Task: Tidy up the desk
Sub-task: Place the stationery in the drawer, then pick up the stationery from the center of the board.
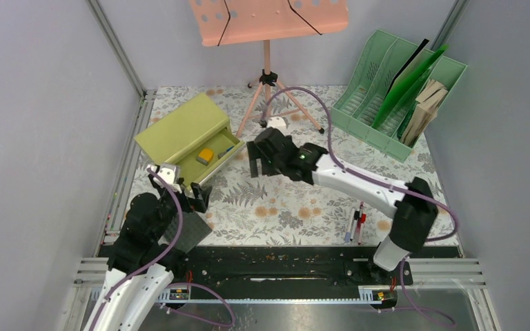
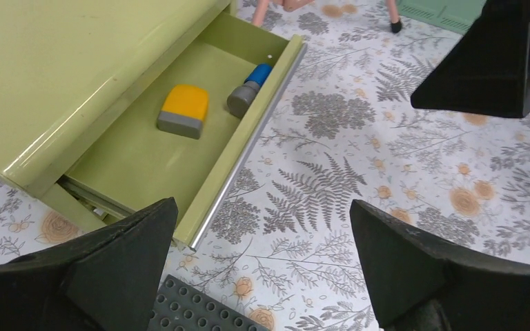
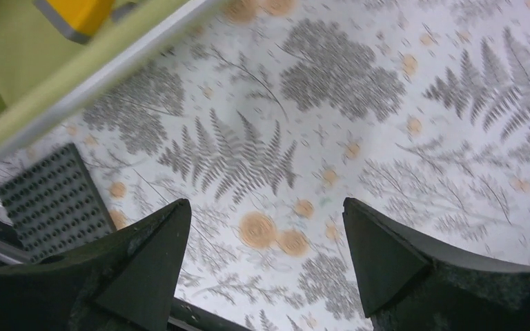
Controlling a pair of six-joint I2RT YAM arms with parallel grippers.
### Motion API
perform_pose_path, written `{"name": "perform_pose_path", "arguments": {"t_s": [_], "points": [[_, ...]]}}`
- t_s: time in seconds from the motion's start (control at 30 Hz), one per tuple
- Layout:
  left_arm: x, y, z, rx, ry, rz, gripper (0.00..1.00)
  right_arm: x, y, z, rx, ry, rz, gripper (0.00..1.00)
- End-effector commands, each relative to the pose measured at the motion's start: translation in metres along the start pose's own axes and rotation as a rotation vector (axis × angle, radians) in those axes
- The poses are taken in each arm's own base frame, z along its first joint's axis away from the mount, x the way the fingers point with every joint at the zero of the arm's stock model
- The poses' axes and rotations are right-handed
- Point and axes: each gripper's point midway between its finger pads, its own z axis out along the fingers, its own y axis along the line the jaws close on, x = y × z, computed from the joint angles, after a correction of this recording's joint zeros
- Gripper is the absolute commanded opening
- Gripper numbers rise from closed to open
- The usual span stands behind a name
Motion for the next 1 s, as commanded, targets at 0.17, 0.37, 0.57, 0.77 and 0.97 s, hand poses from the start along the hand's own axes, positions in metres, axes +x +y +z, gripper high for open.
{"name": "perform_pose_path", "arguments": {"t_s": [0.17, 0.37, 0.57, 0.77, 0.97], "points": [[-0.042, -0.030, -0.033, 0.116, -0.048, -0.158, 0.99, 0.055, -0.076, -0.048, 0.105, 0.037, 0.121, 0.89], [-0.050, -0.053, -0.047, 0.212, -0.003, -0.281, 0.99, 0.099, -0.131, -0.080, 0.178, 0.105, 0.217, 0.89], [-0.025, -0.066, -0.042, 0.208, 0.201, -0.459, 0.99, 0.126, -0.175, -0.109, 0.269, 0.092, 0.323, 0.90], [0.000, -0.093, -0.029, 0.361, 0.412, -0.428, 0.99, 0.150, -0.207, -0.118, 0.315, 0.104, 0.405, 0.90], [0.023, -0.087, -0.003, 0.284, 0.469, -0.517, 0.99, 0.166, -0.218, -0.118, 0.394, 0.209, 0.356, 0.90]]}}
